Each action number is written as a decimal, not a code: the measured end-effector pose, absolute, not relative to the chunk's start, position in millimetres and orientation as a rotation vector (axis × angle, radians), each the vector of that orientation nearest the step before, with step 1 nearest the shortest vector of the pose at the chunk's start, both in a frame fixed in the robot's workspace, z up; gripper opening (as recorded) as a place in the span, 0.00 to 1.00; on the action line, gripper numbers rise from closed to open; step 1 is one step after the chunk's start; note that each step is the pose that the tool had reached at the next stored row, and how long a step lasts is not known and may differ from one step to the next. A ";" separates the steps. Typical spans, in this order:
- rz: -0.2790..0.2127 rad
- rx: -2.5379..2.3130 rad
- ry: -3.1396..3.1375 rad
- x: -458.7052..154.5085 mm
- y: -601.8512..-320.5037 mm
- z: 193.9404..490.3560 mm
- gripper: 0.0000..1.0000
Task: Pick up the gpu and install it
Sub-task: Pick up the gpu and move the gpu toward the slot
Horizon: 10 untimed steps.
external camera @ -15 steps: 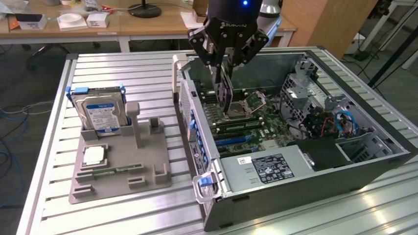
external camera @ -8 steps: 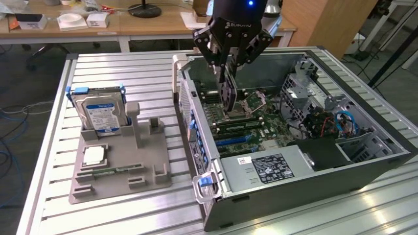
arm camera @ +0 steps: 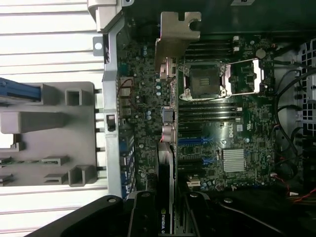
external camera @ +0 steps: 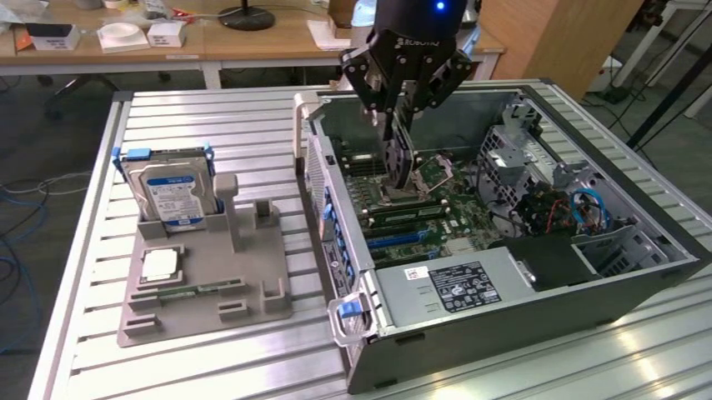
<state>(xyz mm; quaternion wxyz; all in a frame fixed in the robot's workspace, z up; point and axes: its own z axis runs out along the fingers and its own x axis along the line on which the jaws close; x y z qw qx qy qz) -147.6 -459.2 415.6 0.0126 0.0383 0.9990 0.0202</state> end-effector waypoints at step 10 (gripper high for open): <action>0.063 0.119 3.114 -131.2 -459.2 415.6 0.26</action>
